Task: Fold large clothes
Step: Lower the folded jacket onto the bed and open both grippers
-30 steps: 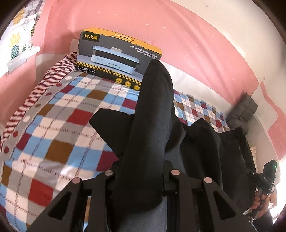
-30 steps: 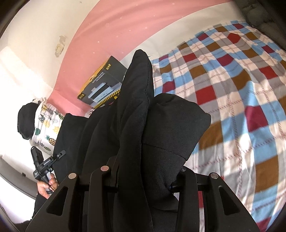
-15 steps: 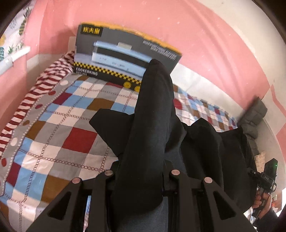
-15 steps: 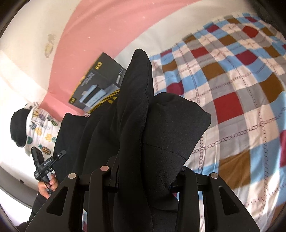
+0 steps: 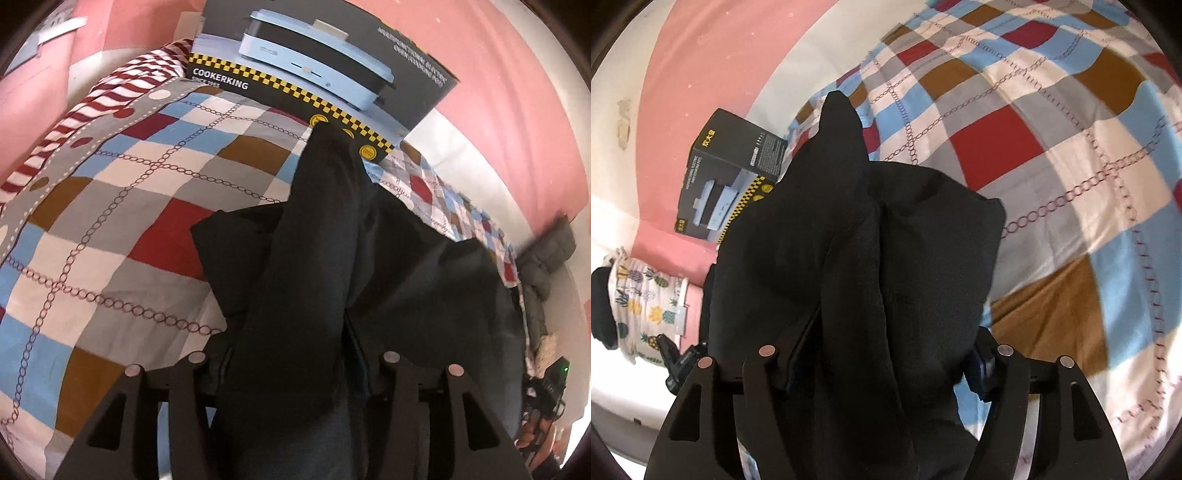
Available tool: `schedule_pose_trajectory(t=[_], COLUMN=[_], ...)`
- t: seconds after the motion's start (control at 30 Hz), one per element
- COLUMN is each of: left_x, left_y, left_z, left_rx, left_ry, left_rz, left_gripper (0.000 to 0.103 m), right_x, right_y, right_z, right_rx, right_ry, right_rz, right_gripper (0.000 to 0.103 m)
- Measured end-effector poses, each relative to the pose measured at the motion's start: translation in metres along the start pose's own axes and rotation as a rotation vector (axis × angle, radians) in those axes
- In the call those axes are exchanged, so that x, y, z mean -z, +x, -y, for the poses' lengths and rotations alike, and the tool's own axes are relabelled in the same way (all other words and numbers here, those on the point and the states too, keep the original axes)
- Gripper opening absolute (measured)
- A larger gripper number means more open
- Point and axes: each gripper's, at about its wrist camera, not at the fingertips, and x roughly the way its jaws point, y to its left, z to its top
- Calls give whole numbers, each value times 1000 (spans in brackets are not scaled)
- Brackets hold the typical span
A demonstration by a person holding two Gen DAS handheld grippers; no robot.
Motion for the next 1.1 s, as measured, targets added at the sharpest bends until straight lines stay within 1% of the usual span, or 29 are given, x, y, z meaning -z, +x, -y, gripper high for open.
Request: schedule_pose_trajectory(t=[0.1,0.17,0.23,0.27,0.33,0.37,0.43,0.5,0.53,0.63,0.7,0.73,0.77,0.83,0.87,0.97,1.07,1.1], left_x=[3,4,5,2,-5,-8,-15,-23,-27,-41,-47,-48,-50,-51,-51,-49,-46,-44], left_y=[-18,-35,-53,-57,-60,-59,-49,-35,-29,0,20,28,39,54,58,64,53,43], left_z=[-14,-23,-24,-22,-10,-2,19,34,39,51,51,48,43,33,32,37,44,47], left_rx=[23,20,2,0,7,3,-10,-16,-22,-61,-130,-146,-153,-148,-145,-174,-199,-201], left_ry=[-57,-82,-89,-86,-49,-25,34,70,80,121,157,158,153,129,129,153,179,191], left_rz=[21,73,134,147,160,162,160,147,142,143,147,136,120,105,112,118,123,129], left_gripper=[53,51,50,50,50,50,50,50,50,50,50,49,47,46,46,46,46,46], right_x=[1,2,2,0,-6,-9,-17,-26,-31,-46,-53,-56,-58,-60,-59,-56,-56,-53], right_y=[-18,-29,-43,-47,-45,-41,-26,-9,1,27,43,50,54,58,58,59,49,42], right_z=[-9,-15,-27,-34,-50,-61,-79,-89,-94,-99,-92,-83,-71,-56,-53,-56,-60,-63], right_rx=[72,134,189,202,215,225,230,235,244,276,331,359,363,348,343,351,359,361], right_ry=[-34,-72,-120,-143,-188,-224,-276,-299,-311,-335,-337,-321,-285,-227,-220,-230,-227,-237], right_rz=[39,90,161,187,204,209,202,183,173,153,145,141,134,138,147,151,157,166], right_gripper=[67,67,67,67,67,65,38,34,30,29,28,26,26,26,26,27,27,27])
